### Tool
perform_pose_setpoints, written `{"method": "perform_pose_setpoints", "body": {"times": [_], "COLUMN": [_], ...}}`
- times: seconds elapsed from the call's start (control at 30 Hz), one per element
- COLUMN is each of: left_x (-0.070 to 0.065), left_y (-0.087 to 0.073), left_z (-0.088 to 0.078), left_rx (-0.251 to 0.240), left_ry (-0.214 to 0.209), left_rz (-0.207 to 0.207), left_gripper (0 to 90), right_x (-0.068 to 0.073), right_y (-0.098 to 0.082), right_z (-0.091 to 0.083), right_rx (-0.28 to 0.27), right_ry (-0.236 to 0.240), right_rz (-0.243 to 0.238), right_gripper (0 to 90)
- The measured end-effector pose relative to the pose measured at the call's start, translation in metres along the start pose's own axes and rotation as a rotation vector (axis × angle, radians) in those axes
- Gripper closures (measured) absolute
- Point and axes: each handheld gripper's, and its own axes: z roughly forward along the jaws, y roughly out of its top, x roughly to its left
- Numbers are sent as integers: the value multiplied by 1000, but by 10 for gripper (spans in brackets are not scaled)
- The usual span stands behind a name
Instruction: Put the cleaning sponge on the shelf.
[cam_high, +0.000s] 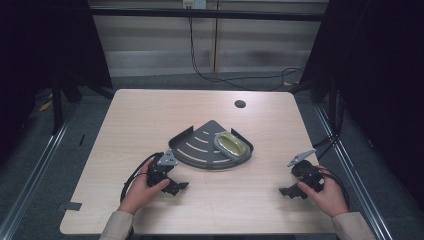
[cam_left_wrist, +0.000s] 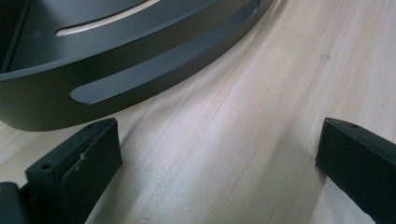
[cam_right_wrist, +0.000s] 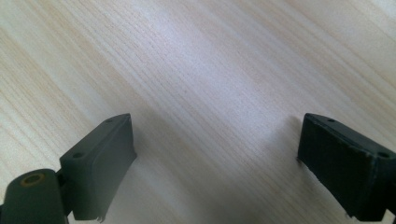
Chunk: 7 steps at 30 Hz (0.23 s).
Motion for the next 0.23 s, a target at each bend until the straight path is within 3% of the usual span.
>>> {"method": "perform_pose_setpoints", "body": {"times": [0.23], "left_x": [0], "left_y": [0], "left_z": [0], "left_rx": [0], "left_ry": [0], "left_rz": [-1], "left_gripper": [0], "right_x": [0], "right_y": [-2], "right_z": [0], "right_rx": [-17], "right_ry": [-3], "right_rz": [4], "right_gripper": [98]}}
